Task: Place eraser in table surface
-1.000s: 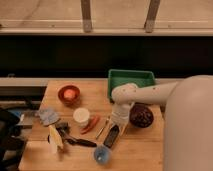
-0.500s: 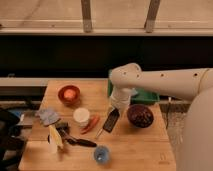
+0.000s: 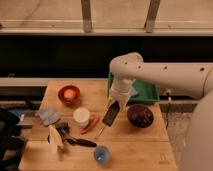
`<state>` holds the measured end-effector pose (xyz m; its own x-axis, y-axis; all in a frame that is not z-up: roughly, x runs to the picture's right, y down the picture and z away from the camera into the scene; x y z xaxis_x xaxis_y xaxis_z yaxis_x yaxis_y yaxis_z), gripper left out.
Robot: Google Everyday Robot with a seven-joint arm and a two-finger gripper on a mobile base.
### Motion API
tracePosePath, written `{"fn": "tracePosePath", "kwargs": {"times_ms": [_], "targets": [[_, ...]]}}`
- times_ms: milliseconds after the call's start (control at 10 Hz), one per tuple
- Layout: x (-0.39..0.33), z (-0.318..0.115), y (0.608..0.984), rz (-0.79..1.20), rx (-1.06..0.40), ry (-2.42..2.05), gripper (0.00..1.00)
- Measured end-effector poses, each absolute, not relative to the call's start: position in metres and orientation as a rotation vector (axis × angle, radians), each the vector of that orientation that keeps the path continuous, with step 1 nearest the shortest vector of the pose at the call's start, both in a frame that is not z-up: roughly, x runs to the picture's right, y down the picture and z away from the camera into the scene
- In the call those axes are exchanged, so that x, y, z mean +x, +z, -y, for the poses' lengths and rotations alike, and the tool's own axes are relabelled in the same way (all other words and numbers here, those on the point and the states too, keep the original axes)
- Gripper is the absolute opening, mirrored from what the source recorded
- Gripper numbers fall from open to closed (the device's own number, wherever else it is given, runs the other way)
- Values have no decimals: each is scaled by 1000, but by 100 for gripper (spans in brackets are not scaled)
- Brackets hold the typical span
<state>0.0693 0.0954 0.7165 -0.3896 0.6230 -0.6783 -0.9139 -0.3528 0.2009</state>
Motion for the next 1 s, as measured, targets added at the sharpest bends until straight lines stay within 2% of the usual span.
{"fn": "tracePosePath", "kwargs": {"times_ms": [200,700,900,1000], "targets": [[70,-113,737,-724,-647,1900,0],[73,-190,815,-808,-740,1898,0],[74,-208,829,-834,-770,1900,0],[76,-212,831,-839,-776,1905,6]]}}
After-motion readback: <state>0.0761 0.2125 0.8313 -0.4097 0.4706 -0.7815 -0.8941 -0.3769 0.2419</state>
